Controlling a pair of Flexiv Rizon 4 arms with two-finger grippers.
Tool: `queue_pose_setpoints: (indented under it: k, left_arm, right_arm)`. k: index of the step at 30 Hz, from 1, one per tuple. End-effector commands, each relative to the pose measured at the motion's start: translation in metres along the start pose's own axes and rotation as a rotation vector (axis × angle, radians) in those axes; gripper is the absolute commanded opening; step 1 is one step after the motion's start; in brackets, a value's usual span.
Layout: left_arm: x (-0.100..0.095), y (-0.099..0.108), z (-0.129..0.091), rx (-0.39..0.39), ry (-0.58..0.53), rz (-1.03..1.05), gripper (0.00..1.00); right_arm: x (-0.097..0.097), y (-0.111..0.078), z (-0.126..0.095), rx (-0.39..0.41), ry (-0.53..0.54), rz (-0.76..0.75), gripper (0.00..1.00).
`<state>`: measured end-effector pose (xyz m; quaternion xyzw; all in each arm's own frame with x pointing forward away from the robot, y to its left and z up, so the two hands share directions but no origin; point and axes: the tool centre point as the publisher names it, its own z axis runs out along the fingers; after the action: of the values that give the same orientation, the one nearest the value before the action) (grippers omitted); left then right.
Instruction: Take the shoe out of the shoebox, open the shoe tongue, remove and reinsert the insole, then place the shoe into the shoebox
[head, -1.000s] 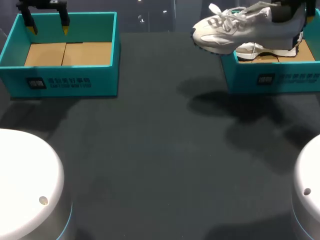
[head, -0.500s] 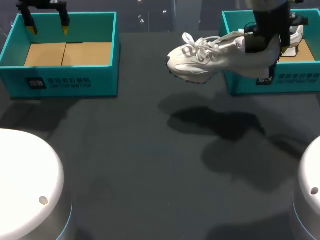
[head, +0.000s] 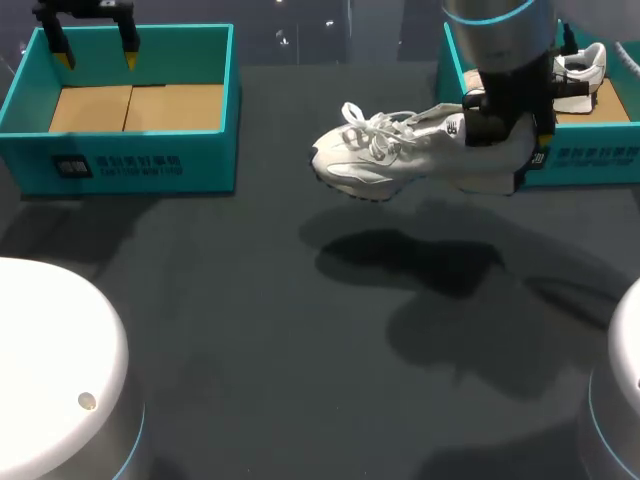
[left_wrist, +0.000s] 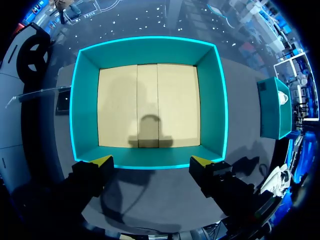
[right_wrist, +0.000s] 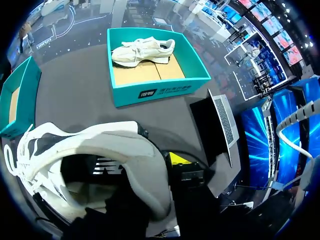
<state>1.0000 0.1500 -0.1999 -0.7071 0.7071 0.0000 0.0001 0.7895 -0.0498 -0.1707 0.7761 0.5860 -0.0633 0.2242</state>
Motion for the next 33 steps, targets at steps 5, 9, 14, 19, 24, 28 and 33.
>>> queue_pose_setpoints:
  k: [5, 9, 14, 19, 24, 28, 33]
  left_arm:
    - [0.0, 0.0, 0.0, 0.0, 0.0, 0.0, 1.0]
    - [0.0, 0.0, 0.0, 0.0, 0.0, 0.0, 1.0]
    - [0.0, 0.0, 0.0, 0.0, 0.0, 0.0, 1.0]
    - [0.0, 0.0, 0.0, 0.0, 0.0, 0.0, 1.0]
    - [0.0, 0.0, 0.0, 0.0, 0.0, 0.0, 1.0]
    - [0.0, 0.0, 0.0, 0.0, 0.0, 0.0, 1.0]
    - [0.0, 0.0, 0.0, 0.0, 0.0, 0.0, 1.0]
  right_arm:
    - [-0.001, 0.001, -0.001, 0.002, 0.002, -0.001, 0.0]
    - [0.003, -0.007, 0.002, -0.011, -0.017, -0.007, 0.0]
    - [0.015, -0.035, 0.017, -0.022, -0.025, -0.022, 0.0]
    - [0.023, -0.063, 0.029, -0.033, 0.005, -0.02, 0.0]
    - [0.039, -0.087, 0.042, -0.034, -0.029, -0.053, 0.0]
    - [0.053, -0.099, 0.049, -0.028, -0.028, -0.073, 0.0]
    - [0.073, -0.109, 0.061, -0.012, -0.021, -0.086, 0.0]
